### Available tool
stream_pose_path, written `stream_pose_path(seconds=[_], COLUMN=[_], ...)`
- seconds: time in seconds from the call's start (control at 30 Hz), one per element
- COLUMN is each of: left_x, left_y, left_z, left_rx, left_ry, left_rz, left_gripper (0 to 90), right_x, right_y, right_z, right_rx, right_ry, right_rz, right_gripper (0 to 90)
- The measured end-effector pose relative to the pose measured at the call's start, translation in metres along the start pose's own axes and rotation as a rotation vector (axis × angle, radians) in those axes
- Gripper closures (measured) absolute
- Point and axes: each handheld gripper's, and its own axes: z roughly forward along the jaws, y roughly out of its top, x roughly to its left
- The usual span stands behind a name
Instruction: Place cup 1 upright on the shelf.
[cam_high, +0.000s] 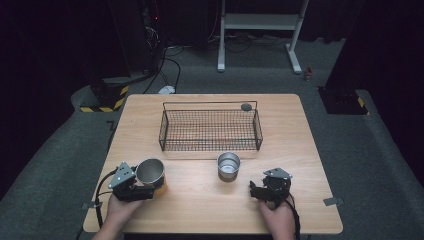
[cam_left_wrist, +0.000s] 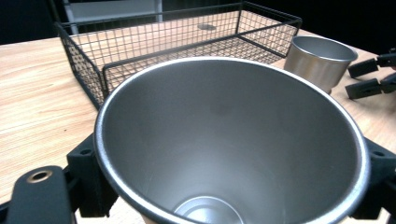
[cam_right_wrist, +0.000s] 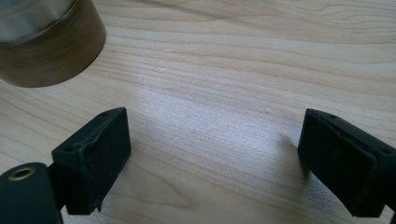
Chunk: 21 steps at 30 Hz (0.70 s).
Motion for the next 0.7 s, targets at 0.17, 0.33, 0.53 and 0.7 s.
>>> stream_pose_path(seconds=[0.17,0.33,0.53,0.7], left_x=[0.003,0.003,0.003,0.003], left_y=[0.005,0.015,0.026,0.030], left_z=[0.003,0.008,0.014,0.019], left_rx=[-0.004,0.007,-0.002,-0.019], left_ry=[0.005,0.037,0.047,0.036], left_rz=[-0.032,0.000,0.000,-0.034], left_gripper=[13.2,13.2,13.2,13.2], right_x=[0.000,0.000,0.000,0.000], right_y=[0.000,0.000,0.000,0.000], right_z=[0.000,0.000,0.000,0.000], right_rx=[0.000,-0.001,-0.002,-0.001], right_ry=[0.000,0.004,0.009,0.011], right_rz=[0.000,-0.006,-0.011,-0.008], right_gripper=[9.3,9.5,9.6,9.6])
